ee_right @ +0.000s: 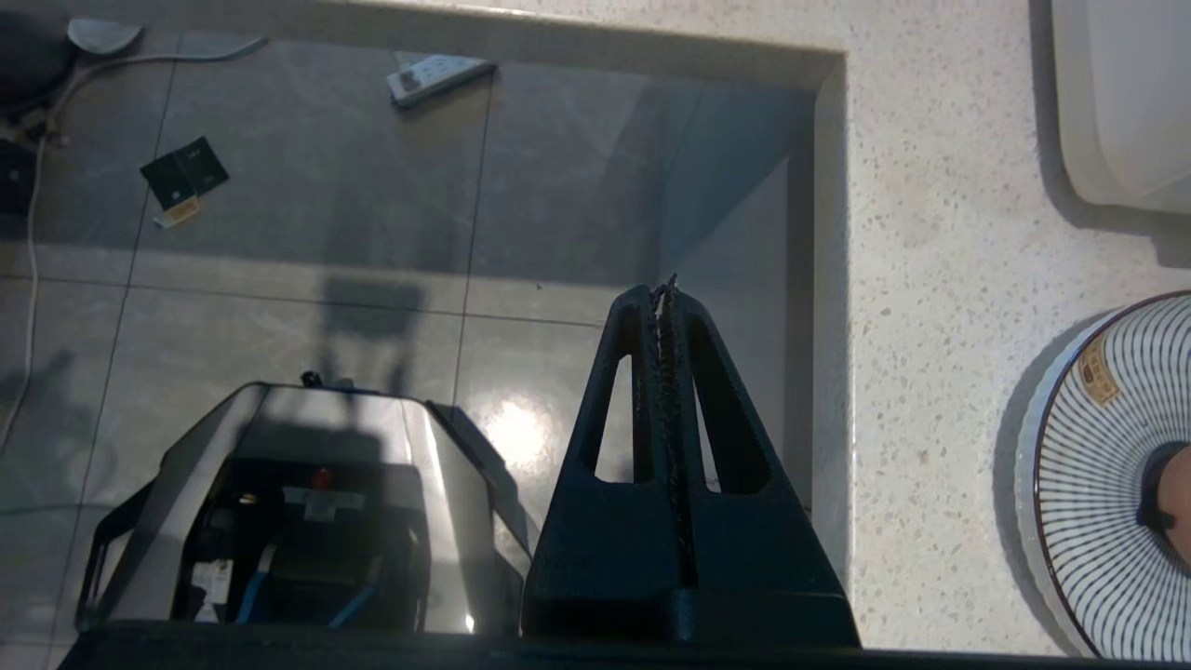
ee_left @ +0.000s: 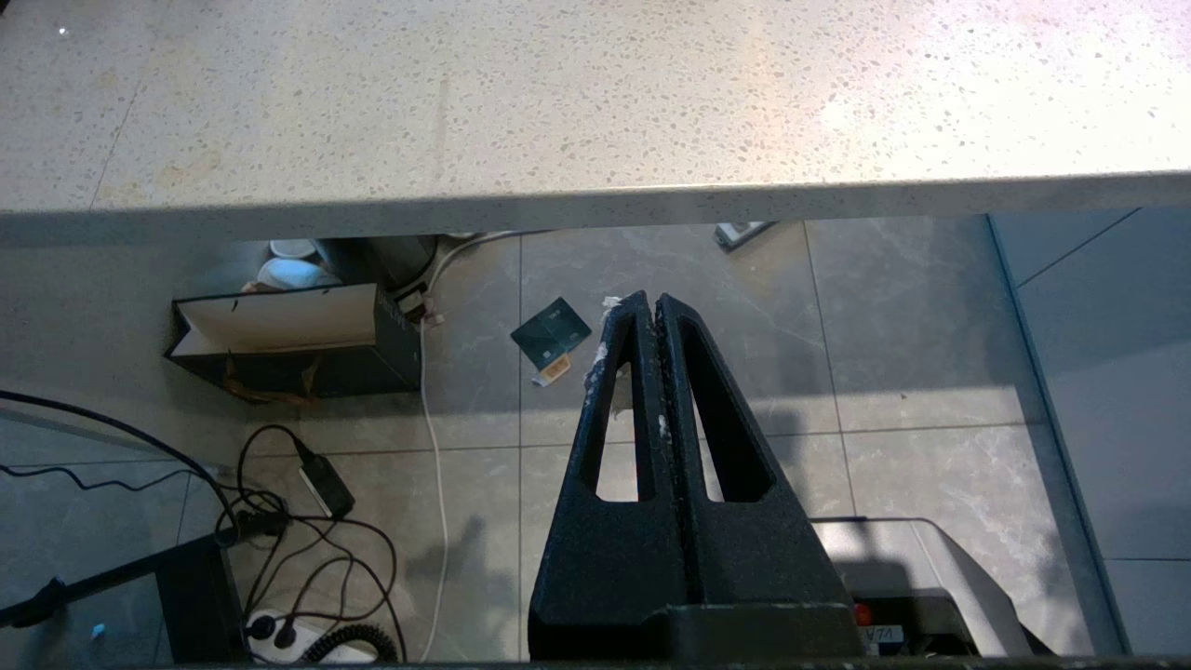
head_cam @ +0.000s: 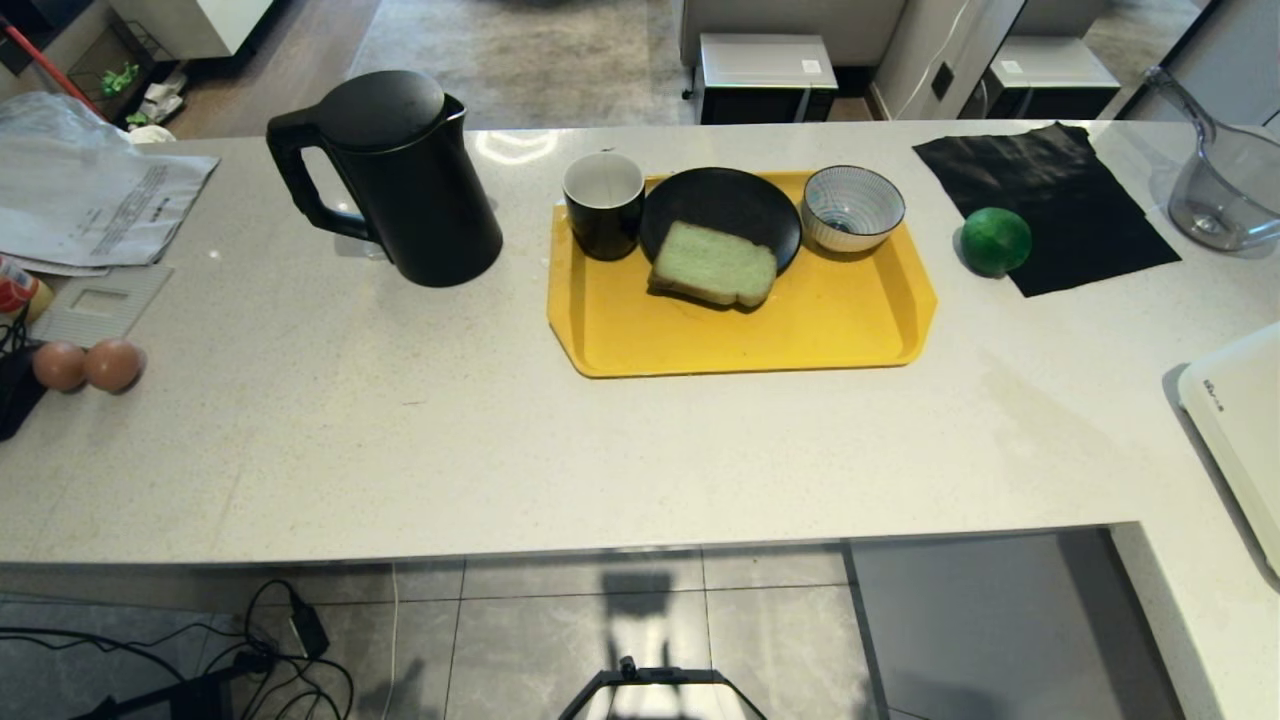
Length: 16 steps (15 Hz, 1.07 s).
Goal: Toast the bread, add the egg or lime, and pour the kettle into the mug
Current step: Pick up the egg
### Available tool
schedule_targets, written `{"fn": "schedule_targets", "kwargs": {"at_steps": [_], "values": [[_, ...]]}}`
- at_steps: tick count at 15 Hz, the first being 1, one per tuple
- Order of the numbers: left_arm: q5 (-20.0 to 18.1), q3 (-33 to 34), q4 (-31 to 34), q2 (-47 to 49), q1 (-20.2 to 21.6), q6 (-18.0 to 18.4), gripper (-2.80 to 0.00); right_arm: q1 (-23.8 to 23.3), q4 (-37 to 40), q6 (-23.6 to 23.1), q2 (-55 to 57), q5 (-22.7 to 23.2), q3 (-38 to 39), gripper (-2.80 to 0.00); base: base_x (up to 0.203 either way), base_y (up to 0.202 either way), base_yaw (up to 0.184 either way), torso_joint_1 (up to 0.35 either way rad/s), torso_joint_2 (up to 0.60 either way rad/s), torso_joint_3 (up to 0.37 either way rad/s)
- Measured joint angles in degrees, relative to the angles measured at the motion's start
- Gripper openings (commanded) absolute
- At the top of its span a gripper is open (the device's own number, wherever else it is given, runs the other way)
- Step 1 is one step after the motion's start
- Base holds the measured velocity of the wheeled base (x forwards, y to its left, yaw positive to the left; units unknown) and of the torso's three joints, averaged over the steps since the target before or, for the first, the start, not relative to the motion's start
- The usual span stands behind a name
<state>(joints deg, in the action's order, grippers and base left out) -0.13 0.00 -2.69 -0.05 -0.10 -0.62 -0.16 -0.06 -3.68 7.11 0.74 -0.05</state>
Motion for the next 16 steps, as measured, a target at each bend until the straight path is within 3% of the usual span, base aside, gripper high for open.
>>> {"fn": "schedule_targets", "kwargs": {"at_steps": [7,11,16], "values": [[-0.05,0.0,0.0,0.0,0.0,0.02,-2.8,0.16,0.06,1.69,-6.94,-1.01,0.05,-2.8,0.0,0.0,0.0,0.0,0.0,0.0],[-0.05,0.0,0.0,0.0,0.0,0.05,-2.8,0.16,-0.04,5.49,-7.27,-2.11,0.05,-2.8,0.0,0.0,0.0,0.0,0.0,0.0],[-0.04,0.0,0.0,0.0,0.0,0.05,-2.8,0.16,-0.07,5.55,-7.3,-2.15,0.05,-2.8,0.0,0.0,0.0,0.0,0.0,0.0]]}}
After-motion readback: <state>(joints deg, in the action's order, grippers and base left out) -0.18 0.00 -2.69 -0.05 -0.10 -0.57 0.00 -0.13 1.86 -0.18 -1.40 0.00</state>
